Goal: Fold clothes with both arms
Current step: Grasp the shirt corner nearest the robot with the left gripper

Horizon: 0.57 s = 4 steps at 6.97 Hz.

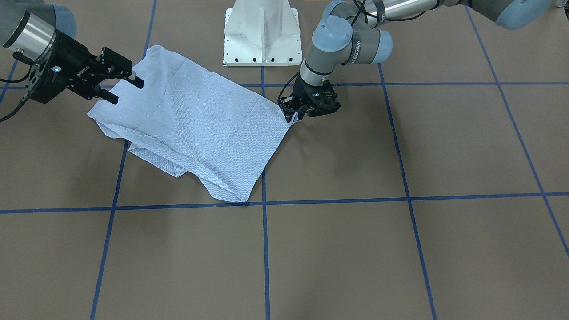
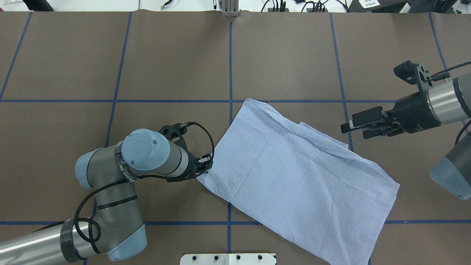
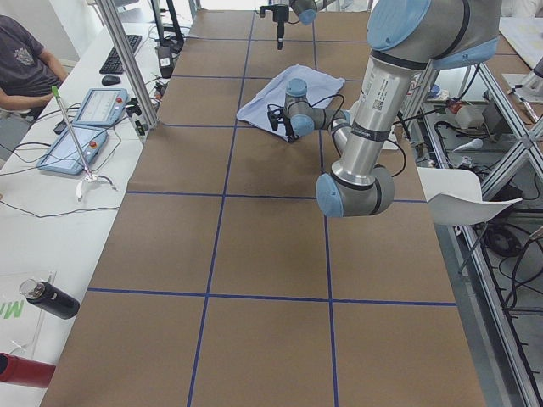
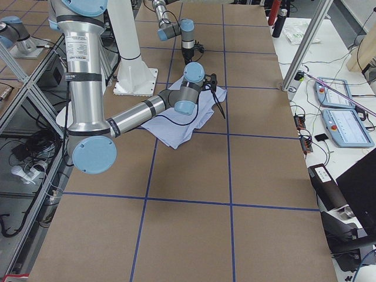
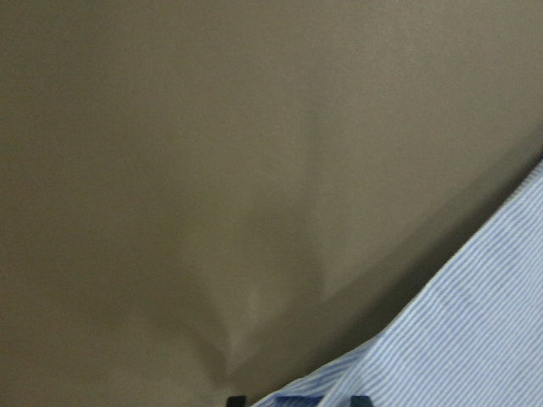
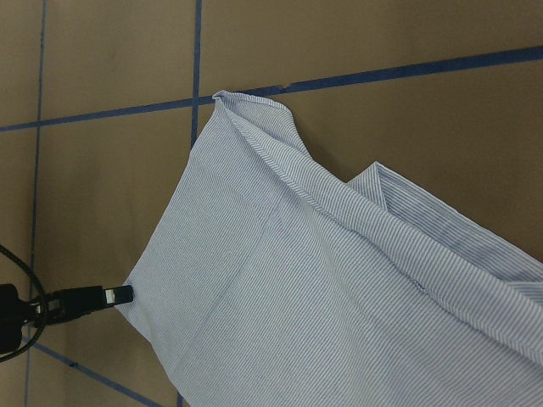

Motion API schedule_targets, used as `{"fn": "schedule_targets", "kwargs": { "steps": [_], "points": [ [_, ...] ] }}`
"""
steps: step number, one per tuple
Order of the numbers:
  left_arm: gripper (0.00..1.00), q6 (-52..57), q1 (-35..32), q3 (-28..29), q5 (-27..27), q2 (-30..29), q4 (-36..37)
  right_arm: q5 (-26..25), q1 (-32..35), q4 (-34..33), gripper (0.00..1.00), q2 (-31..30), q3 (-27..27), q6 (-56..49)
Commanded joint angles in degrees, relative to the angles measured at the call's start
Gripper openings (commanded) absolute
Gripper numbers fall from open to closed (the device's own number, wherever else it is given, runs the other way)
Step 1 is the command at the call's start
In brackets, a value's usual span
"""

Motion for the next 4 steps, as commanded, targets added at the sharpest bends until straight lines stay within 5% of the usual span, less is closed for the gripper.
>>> {"fn": "schedule_targets", "kwargs": {
  "steps": [1,4],
  "points": [
    [0.00,-0.10,-0.26,-1.12,-0.36,-0.15,0.44,0.00,0.09,0.00,1.00,0.00,-0.18,0.03],
    [0.00,0.33,-5.94,-1.83,-0.45,-1.28,0.88,0.52,2.10,0.35,1.00,-0.09,-0.10,-0.06]
  ]
}}
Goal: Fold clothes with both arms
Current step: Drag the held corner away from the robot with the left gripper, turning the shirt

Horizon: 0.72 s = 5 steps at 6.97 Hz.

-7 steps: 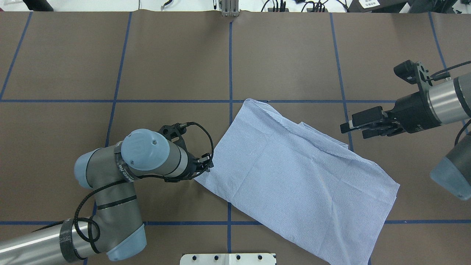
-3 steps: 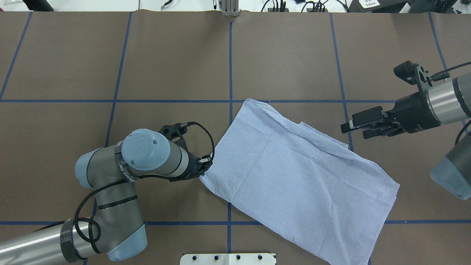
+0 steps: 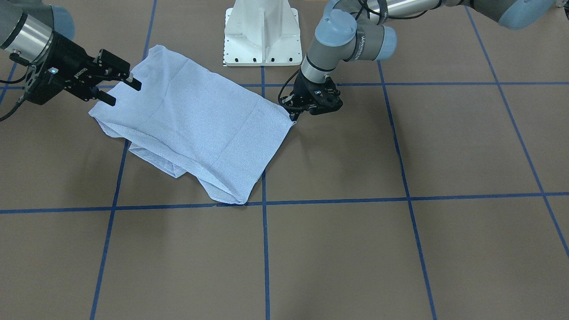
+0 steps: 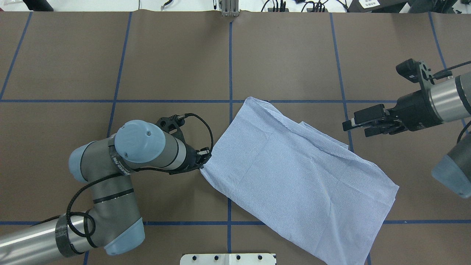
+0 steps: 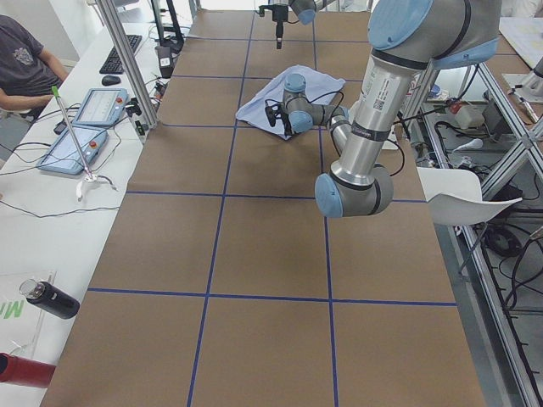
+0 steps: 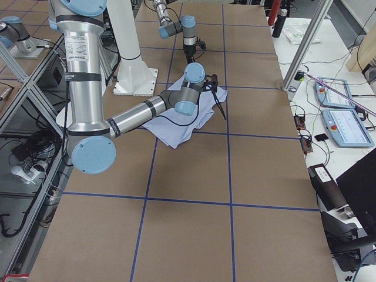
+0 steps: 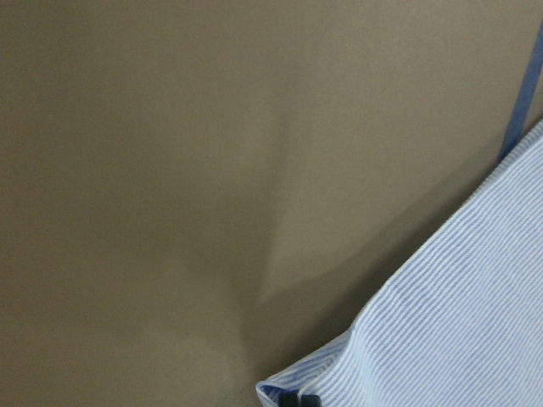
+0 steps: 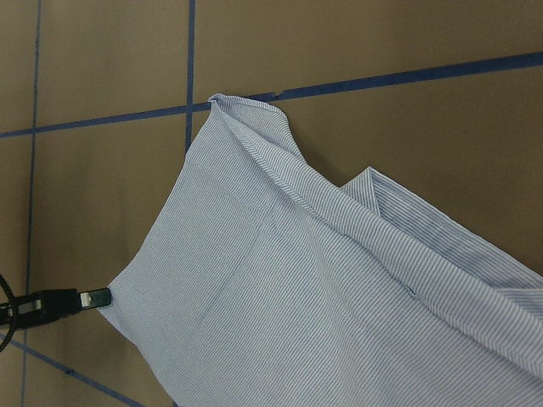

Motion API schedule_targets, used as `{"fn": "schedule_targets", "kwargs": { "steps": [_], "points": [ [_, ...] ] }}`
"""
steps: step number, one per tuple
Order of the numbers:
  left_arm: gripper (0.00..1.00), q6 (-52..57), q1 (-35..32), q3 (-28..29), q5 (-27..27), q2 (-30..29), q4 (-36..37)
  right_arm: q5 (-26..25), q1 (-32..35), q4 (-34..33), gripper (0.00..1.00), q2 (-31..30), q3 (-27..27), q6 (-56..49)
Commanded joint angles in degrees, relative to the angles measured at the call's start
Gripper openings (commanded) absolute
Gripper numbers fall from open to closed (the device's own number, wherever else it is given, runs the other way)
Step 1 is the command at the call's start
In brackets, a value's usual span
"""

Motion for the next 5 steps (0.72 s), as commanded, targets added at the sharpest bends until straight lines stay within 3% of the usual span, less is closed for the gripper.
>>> {"fn": "schedule_targets", "kwargs": {
  "steps": [1,3,5],
  "points": [
    [0.00,0.80,-7.01,1.06,0.06,-1.81,-0.10,0.50,1.37,0.41,1.00,-0.06,0.10,-0.01],
    [0.00,6.49,-13.52,10.33,0.41,-7.50,-0.62,0.41,2.16,0.41,1.00,-0.06,0.27,-0.01],
    [0.00,7.66,-15.75,23.76,6.87,-16.27,-5.16,0.15,2.61,0.41,1.00,-0.06,0.19,0.08]
  ]
}}
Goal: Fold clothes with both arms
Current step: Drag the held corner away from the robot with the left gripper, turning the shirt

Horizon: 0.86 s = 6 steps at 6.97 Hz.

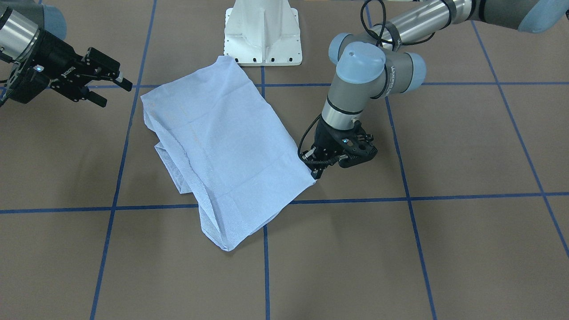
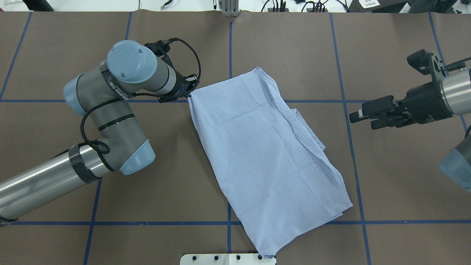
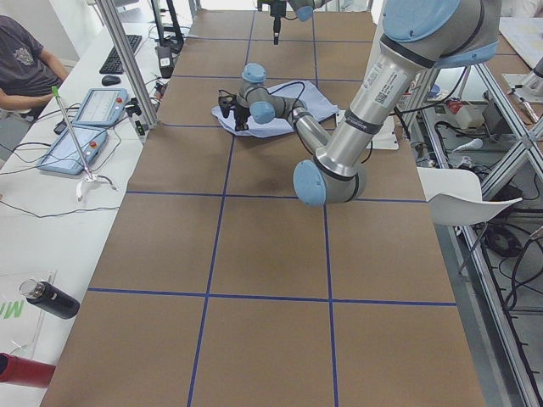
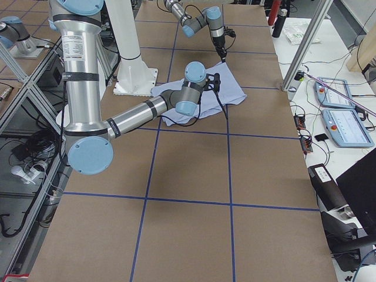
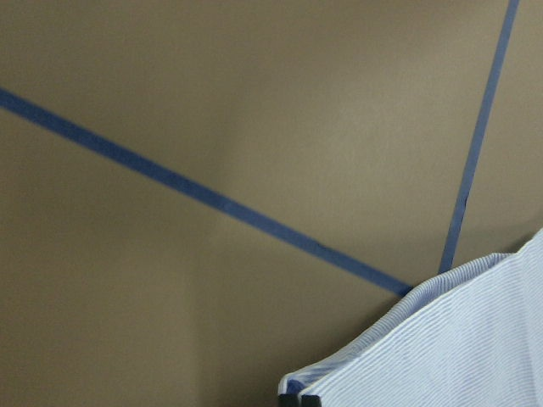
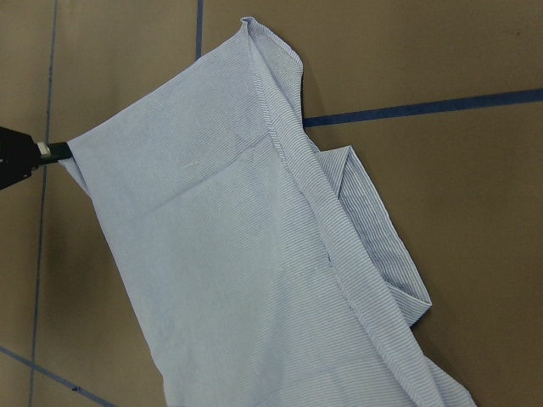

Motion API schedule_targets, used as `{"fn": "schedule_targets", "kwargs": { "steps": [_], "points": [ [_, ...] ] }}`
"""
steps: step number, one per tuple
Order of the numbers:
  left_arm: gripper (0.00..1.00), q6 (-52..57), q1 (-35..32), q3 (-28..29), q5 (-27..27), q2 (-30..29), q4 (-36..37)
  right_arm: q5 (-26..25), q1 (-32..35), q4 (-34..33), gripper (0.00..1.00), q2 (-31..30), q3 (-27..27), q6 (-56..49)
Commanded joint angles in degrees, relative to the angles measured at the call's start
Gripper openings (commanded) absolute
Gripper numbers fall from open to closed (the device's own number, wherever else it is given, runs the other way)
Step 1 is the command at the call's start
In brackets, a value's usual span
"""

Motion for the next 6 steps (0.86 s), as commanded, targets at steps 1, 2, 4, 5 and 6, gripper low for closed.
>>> {"fn": "schedule_targets", "kwargs": {
  "steps": [1,2,4,5,6],
  "points": [
    [0.00,0.58,-1.40,18.52,6.58,-11.37,-9.20,-0.47,0.37,0.00,1.00,-0.17,-0.04,-0.02],
    [0.00,0.41,-1.40,22.89,8.87,-12.22,-19.44,-0.64,0.37,0.00,1.00,-0.35,-0.04,-0.02],
    [0.00,0.41,-1.57,30.29,12.30,-14.33,-26.46,-0.65,0.54,0.00,1.00,-0.35,-0.04,0.07],
    [0.00,0.41,-2.18,30.84,12.49,-14.34,-27.18,-0.65,0.54,0.00,1.00,-0.35,-0.13,0.07],
    [0.00,0.41,-2.45,31.02,12.49,-14.51,-27.36,-0.65,0.54,0.00,1.00,-0.35,-0.13,0.07]
  ]
}}
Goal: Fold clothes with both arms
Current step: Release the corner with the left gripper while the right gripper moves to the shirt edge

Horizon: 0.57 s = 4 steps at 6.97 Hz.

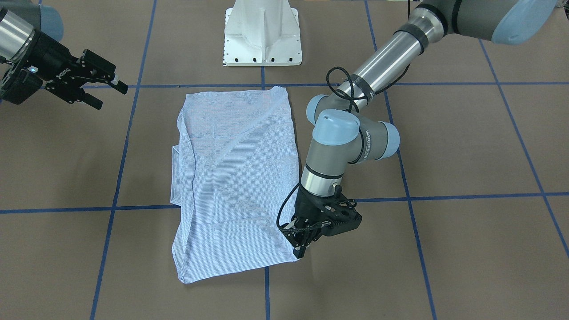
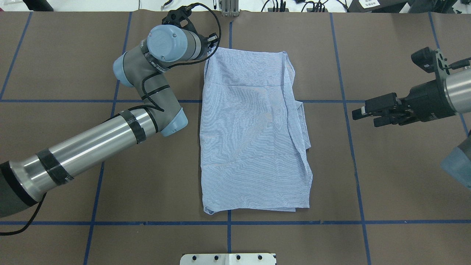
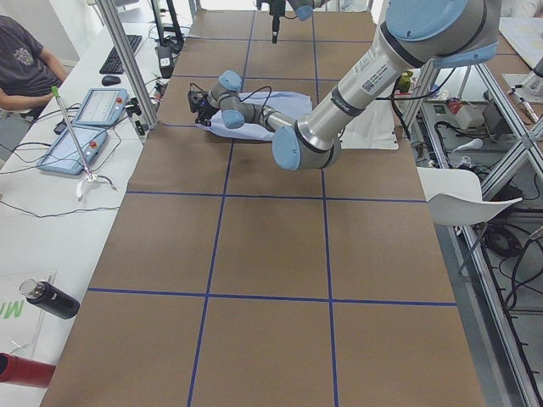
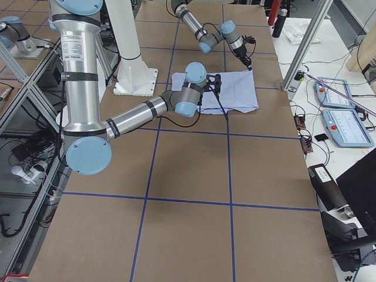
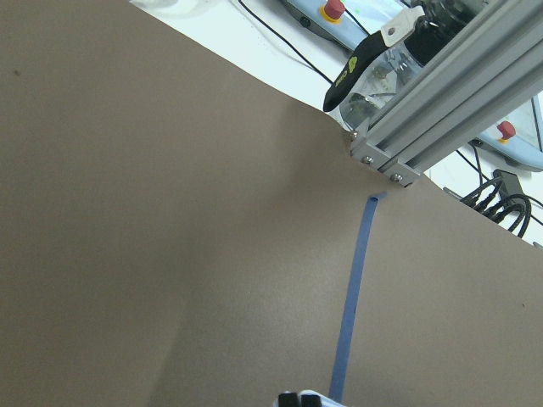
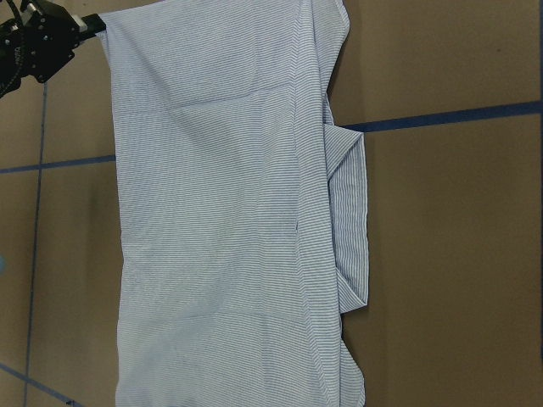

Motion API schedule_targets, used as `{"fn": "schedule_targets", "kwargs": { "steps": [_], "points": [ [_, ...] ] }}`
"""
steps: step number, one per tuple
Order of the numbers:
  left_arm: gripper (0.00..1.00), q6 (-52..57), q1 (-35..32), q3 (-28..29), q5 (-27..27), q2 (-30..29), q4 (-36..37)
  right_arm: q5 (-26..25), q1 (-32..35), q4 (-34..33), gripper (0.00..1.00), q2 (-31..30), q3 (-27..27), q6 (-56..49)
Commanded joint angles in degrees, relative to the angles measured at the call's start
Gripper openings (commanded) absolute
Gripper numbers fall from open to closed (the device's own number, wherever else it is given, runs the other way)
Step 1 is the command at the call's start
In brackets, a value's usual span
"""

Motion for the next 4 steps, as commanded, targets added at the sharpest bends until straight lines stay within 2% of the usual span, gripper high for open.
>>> {"fn": "schedule_targets", "kwargs": {
  "steps": [1,2,3,4],
  "points": [
    [0.00,0.00,-0.40,0.82,0.29,-0.29,-0.81,-0.26,-0.07,0.00,1.00,0.00,-0.20,0.00],
    [0.00,0.00,-0.49,0.82,0.38,-0.29,-2.20,-0.70,-0.15,0.00,1.00,0.08,-0.21,-0.08],
    [0.99,0.17,-0.57,1.34,0.38,-0.20,-2.99,-0.71,-0.16,0.00,1.00,0.34,-0.21,0.00],
    [1.00,0.09,-0.66,0.39,0.30,-0.20,-3.09,-1.84,-0.33,-0.17,1.00,0.43,-0.21,0.00]
  ]
}}
